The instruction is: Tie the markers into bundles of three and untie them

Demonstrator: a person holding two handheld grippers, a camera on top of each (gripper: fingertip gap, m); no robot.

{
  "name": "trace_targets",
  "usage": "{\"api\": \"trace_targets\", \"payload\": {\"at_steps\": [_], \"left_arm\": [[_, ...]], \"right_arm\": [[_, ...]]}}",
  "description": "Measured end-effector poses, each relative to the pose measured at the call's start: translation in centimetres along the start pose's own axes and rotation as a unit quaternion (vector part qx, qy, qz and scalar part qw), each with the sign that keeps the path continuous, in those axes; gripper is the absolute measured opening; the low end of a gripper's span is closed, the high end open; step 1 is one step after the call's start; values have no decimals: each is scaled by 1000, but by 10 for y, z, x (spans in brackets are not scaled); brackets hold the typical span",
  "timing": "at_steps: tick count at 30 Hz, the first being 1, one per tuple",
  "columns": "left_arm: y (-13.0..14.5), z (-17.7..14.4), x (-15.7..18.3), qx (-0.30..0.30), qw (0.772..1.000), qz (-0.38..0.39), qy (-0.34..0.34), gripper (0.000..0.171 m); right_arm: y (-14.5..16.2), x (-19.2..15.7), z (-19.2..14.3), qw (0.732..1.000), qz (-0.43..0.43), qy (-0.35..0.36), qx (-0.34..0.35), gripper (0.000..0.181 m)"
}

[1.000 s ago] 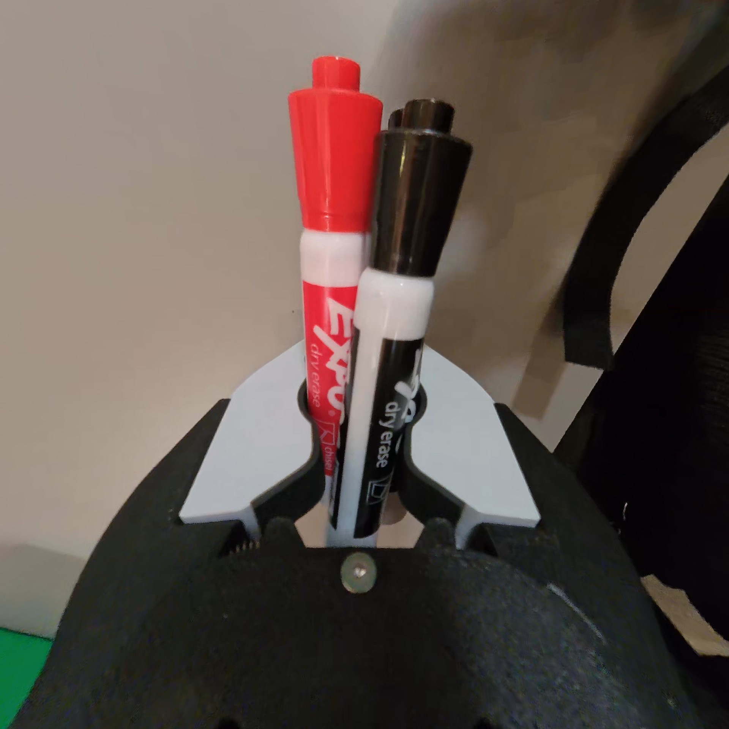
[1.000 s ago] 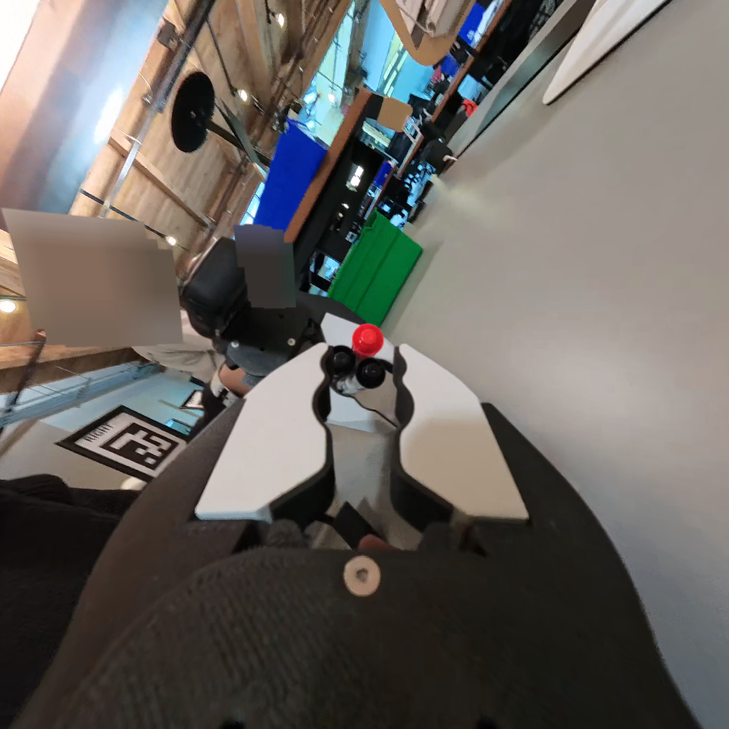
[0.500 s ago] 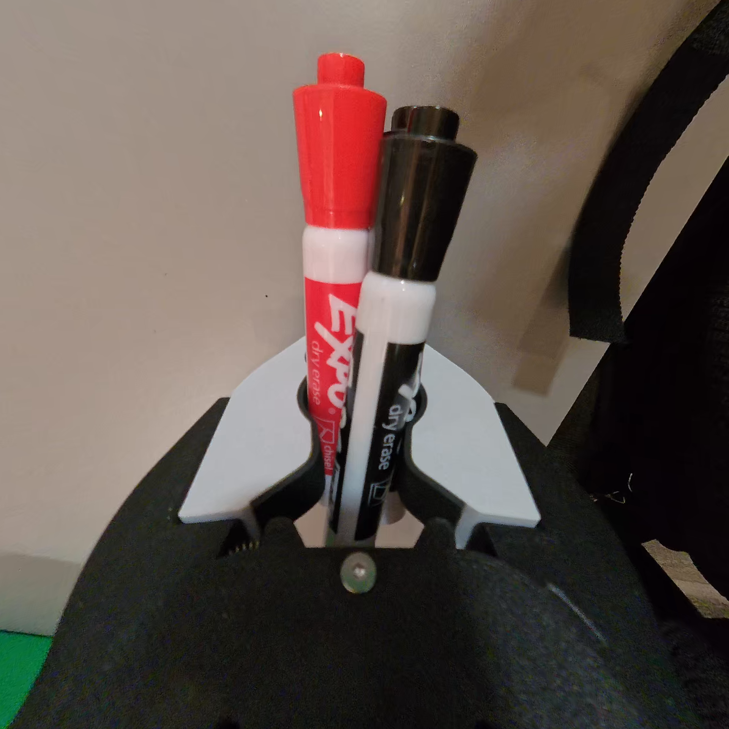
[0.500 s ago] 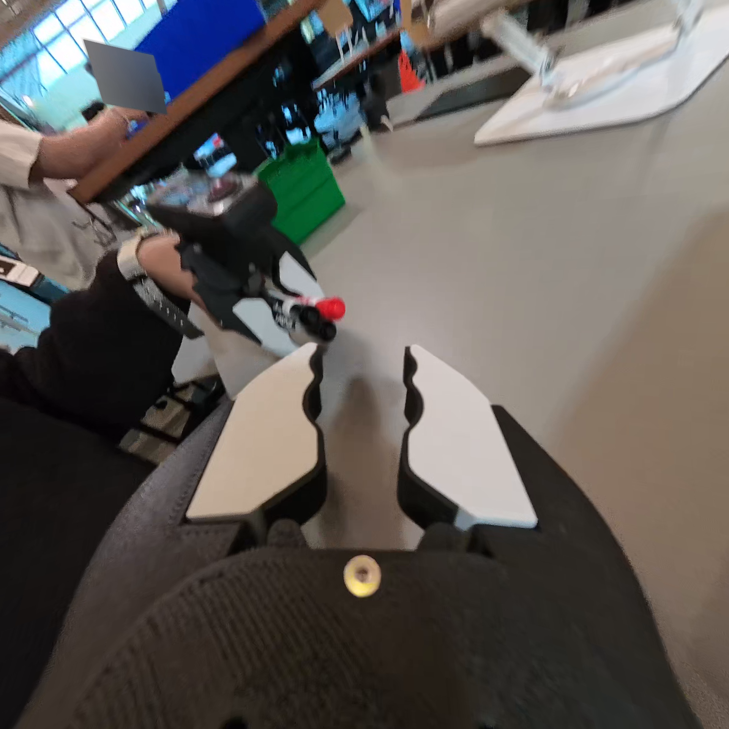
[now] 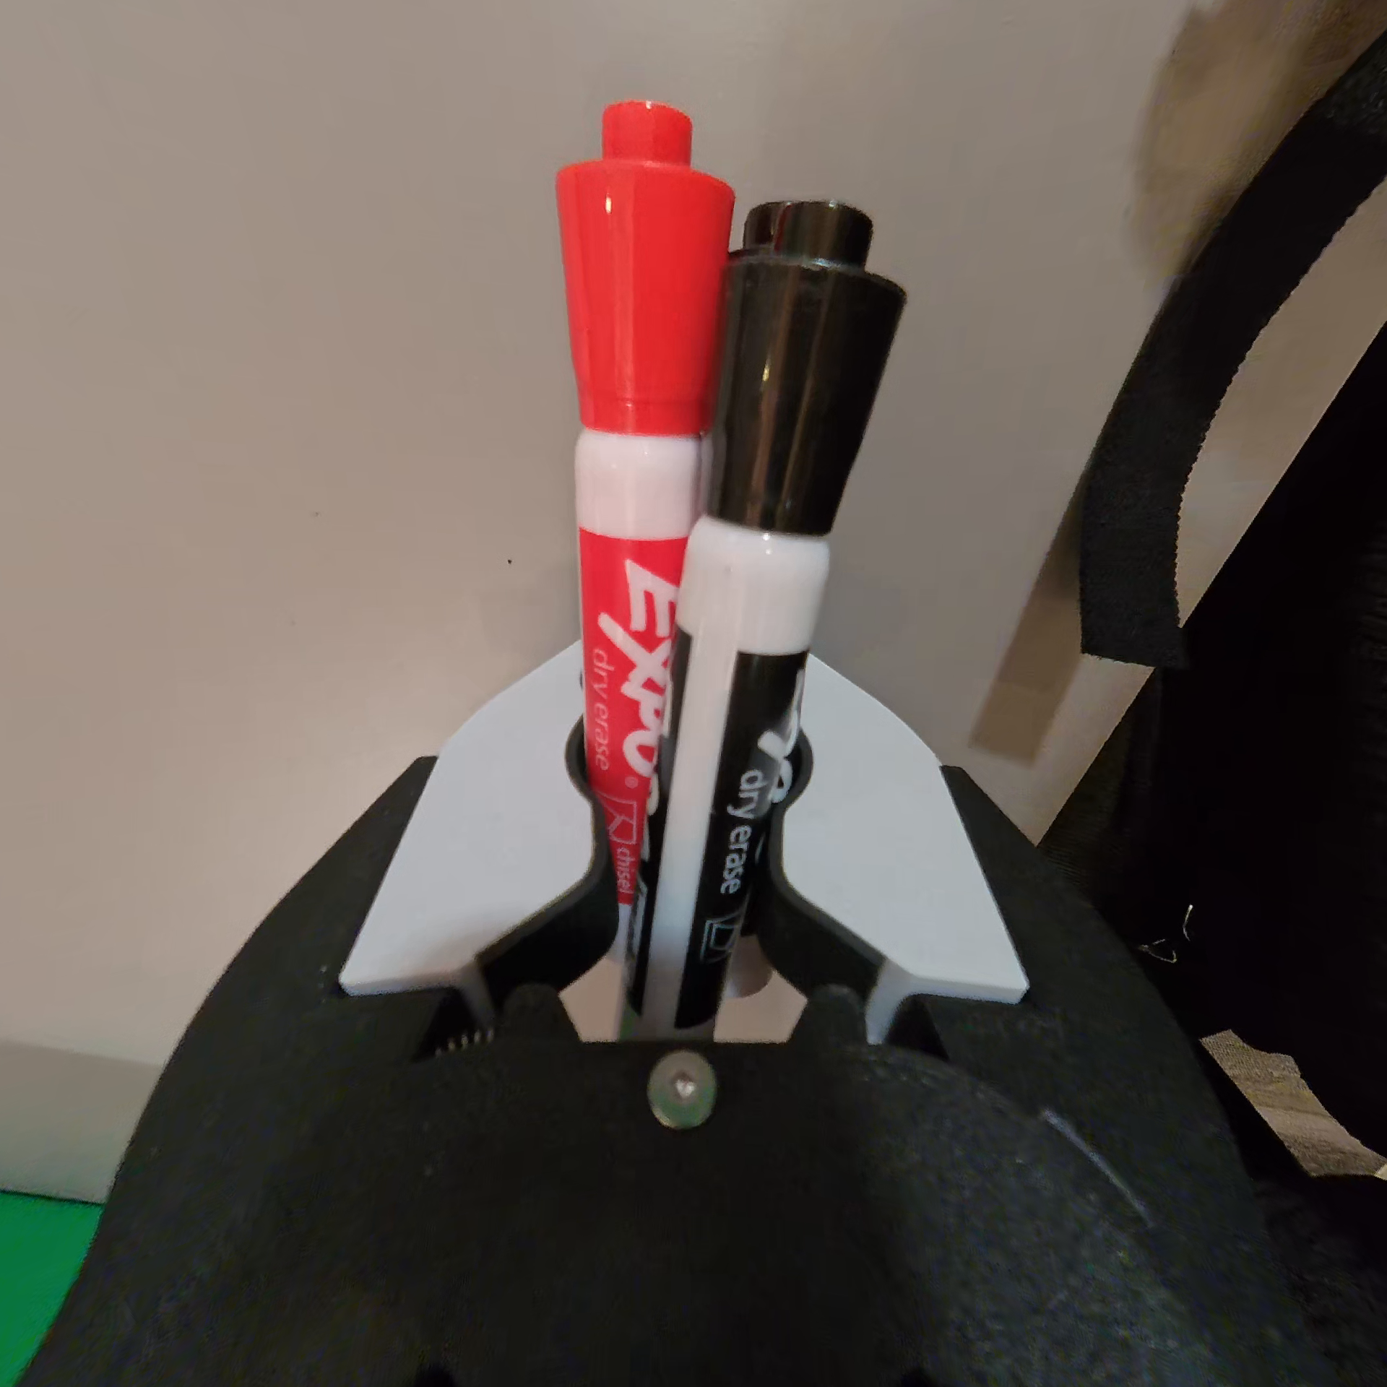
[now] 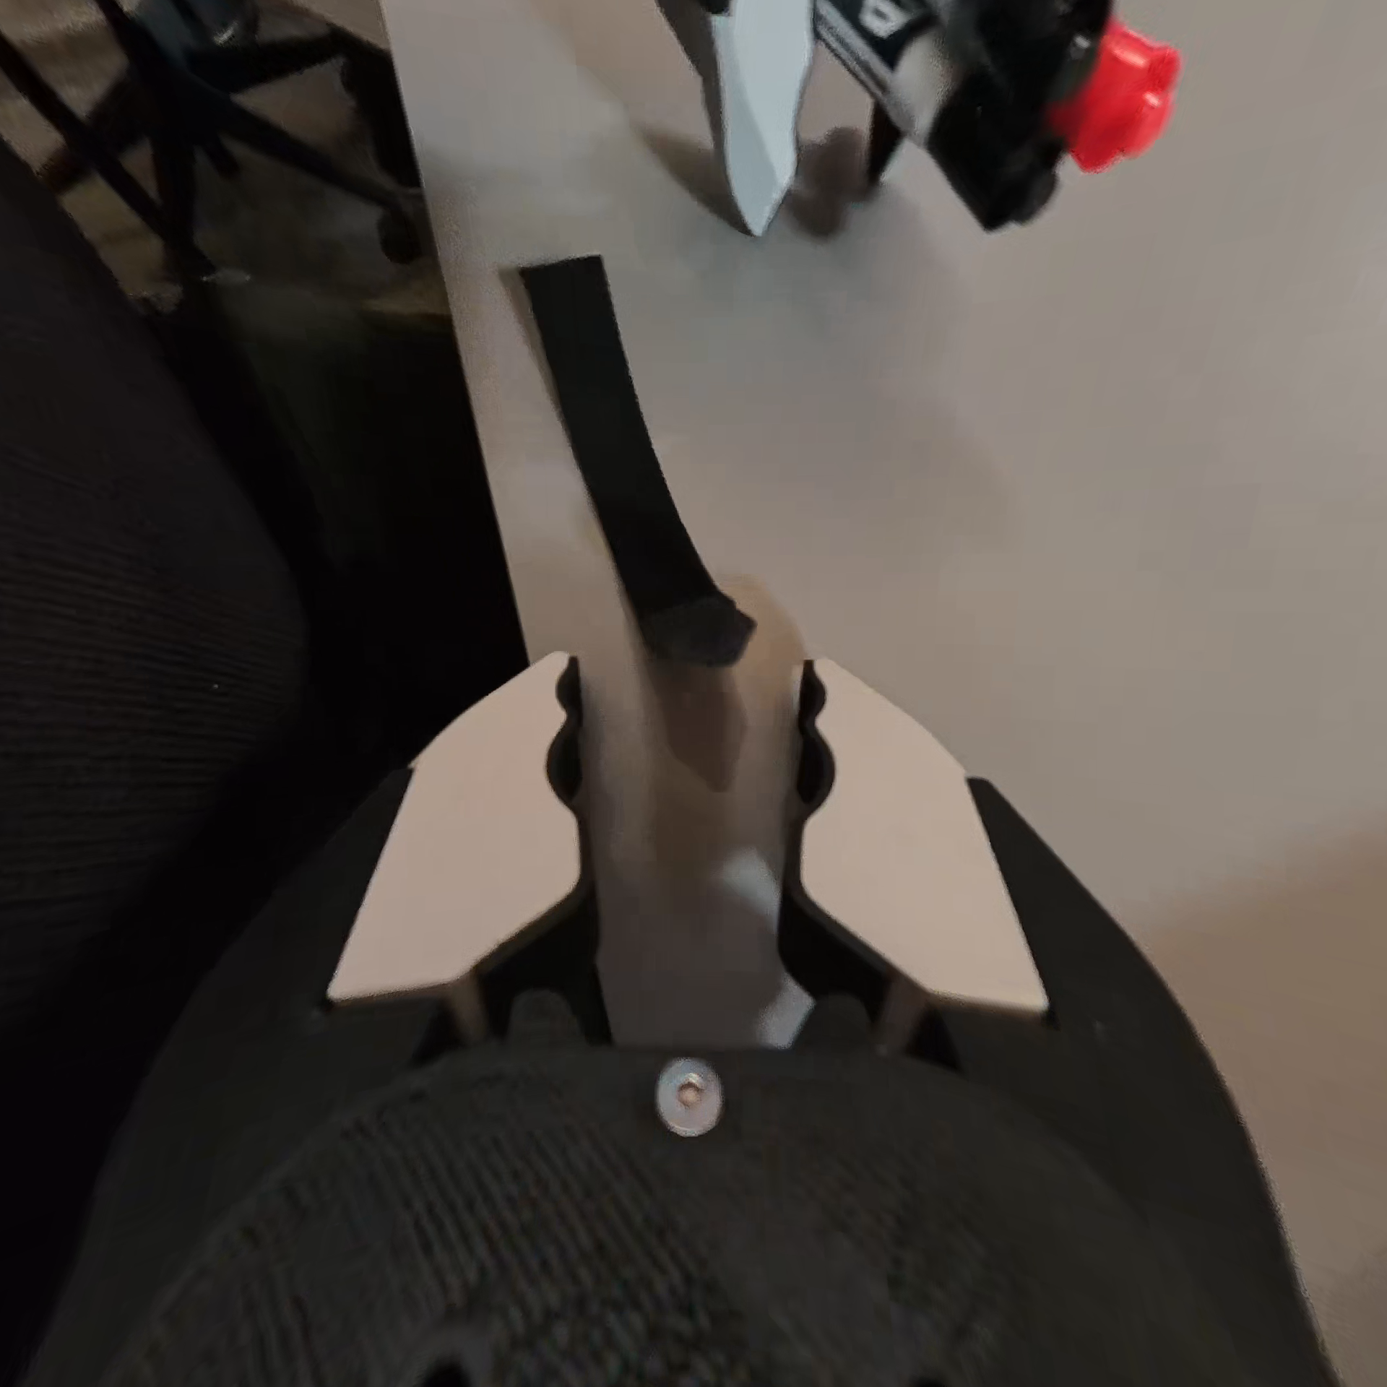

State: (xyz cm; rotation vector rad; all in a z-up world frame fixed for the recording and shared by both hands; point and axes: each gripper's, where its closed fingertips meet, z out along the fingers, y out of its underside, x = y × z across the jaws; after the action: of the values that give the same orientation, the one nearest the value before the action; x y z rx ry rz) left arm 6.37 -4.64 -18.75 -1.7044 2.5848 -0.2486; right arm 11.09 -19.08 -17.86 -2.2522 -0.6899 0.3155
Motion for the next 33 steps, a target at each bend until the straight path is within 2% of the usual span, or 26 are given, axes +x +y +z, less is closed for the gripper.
{"api": "trace_targets", "payload": {"at_steps": [2, 3, 4, 7, 10, 13, 15, 17, 19, 21, 22, 25, 27, 28, 30, 32, 33], "left_arm": [[0, 0, 0, 1, 1000, -2, 2, 43], [0, 0, 0, 2, 1000, -4, 3, 43], [0, 0, 0, 4, 1000, -5, 5, 43], [0, 0, 0, 9, 1000, -10, 9, 43], [-1, 0, 0, 14, 1000, -13, 13, 43], [-1, 0, 0, 15, 1000, -13, 13, 43], [-1, 0, 0, 14, 1000, -12, 12, 43], [-1, 0, 0, 12, 1000, -9, 9, 43], [0, 0, 0, 9, 1000, -6, 7, 43], [0, 0, 0, 8, 1000, -6, 5, 43], [0, 0, 0, 8, 1000, -5, 5, 43], [0, 0, 0, 9, 1000, -6, 5, 43], [-1, 0, 0, 11, 1000, -8, 7, 43], [-1, 0, 0, 11, 1000, -9, 8, 43], [-1, 0, 0, 12, 1000, -9, 8, 43], [-1, 0, 0, 11, 1000, -8, 8, 43], [-1, 0, 0, 11, 1000, -8, 8, 43]], "right_arm": [[-6, 1, 7, 1000, -12, 12, -3, 56], [-9, 3, 9, 1000, -22, 20, -3, 44], [-13, 4, 9, 999, -33, 30, 2, 25], [-20, 13, 0, 998, -25, 47, 22, 4], [-30, 44, -26, 989, 1, 127, 74, 3], [-41, 89, -75, 948, -5, 294, 118, 3], [-41, 111, -110, 905, -26, 409, 114, 3], [-33, 123, -124, 877, -38, 472, 81, 3], [-9, 128, -105, 892, -13, 451, 9, 7], [17, 122, -75, 917, 31, 395, -56, 29], [22, 114, -62, 928, 44, 362, -73, 32], [9, 85, -39, 957, 80, 276, -44, 46], [-17, 64, -37, 970, 119, 207, 34, 50], [-30, 64, -47, 966, 133, 205, 80, 47], [-39, 83, -79, 946, 141, 254, 145, 40], [-22, 111, -103, 923, 152, 321, 150, 42], [-9, 123, -107, 916, 167, 340, 134, 50]]}}
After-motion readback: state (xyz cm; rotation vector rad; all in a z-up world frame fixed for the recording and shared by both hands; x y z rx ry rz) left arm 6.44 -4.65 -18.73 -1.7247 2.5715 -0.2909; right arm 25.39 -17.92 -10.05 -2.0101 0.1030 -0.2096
